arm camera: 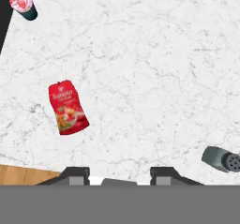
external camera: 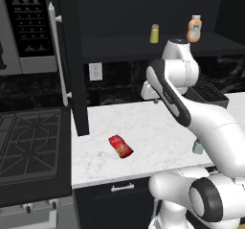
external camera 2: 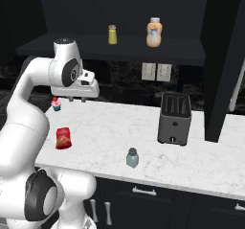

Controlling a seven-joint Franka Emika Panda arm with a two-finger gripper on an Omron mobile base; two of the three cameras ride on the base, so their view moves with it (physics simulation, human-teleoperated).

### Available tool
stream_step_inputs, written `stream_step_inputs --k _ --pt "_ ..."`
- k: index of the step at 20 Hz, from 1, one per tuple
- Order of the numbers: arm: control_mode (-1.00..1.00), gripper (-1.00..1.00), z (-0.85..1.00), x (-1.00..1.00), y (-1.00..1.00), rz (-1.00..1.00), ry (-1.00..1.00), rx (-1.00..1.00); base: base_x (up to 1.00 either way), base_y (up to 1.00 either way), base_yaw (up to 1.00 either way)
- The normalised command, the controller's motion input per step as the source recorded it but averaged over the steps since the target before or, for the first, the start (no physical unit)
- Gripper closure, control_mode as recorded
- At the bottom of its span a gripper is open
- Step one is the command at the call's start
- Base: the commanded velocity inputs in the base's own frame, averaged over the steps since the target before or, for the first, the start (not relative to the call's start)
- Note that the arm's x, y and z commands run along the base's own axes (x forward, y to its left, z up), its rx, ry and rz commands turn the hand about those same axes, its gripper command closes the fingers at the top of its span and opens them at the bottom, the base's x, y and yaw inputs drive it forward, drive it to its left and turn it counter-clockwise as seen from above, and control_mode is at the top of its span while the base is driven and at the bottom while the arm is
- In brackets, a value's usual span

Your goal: Put the shaker and condiment bottle from the counter next to their counterparts in the cabinet.

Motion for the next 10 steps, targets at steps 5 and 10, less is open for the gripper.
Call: stream_step_inputs --k 5,10 --pt "-1.0 -1.0 -0.02 -0.14 -0.01 0.0 -0.01 0.0 0.0 0.0 0.0" --pt "-1.0 -1.0 -0.15 -0.39 -0.01 0.03 0.02 0.0 0.0 0.0 0.0"
